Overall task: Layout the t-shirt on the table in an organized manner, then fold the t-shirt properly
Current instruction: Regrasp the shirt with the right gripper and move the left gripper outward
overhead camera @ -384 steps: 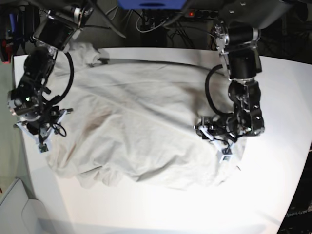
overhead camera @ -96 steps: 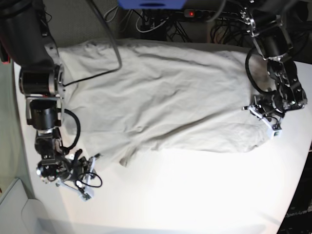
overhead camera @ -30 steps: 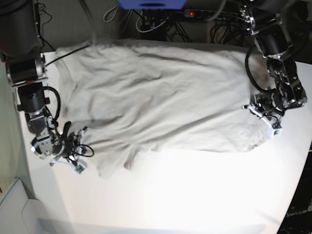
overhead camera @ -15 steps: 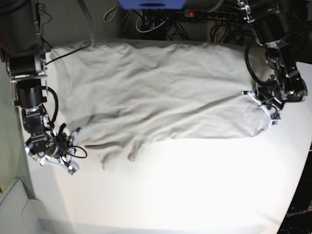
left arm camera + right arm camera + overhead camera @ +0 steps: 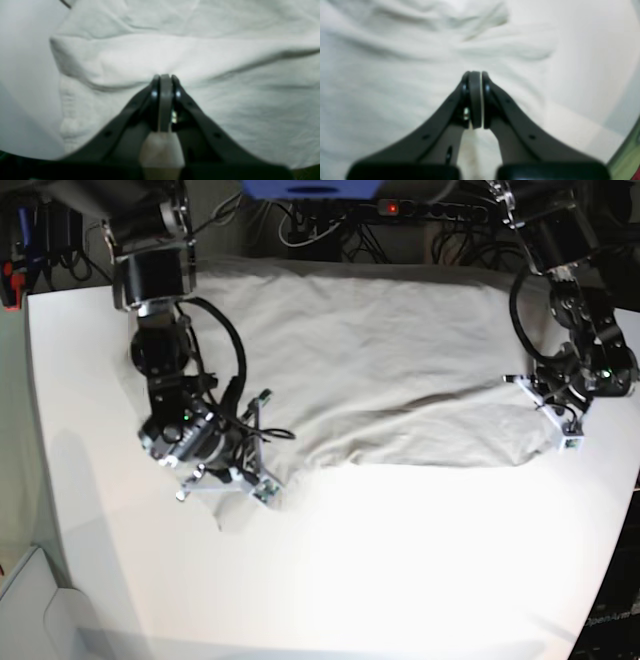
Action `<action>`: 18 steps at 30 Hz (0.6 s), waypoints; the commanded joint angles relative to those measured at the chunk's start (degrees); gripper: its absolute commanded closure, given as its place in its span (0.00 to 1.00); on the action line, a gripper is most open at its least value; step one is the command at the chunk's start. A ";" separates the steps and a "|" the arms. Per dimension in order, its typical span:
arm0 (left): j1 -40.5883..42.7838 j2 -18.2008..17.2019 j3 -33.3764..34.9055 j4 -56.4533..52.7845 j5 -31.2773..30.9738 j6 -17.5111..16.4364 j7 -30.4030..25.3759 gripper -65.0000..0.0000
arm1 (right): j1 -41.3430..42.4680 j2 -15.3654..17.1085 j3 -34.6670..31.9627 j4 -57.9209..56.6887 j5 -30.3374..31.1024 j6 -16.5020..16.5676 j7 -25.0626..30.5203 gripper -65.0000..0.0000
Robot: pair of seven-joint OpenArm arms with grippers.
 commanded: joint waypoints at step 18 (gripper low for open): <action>-0.52 -0.56 -0.14 1.00 -0.25 0.16 0.01 0.56 | -3.89 0.40 0.24 -9.19 0.01 -0.27 7.20 1.00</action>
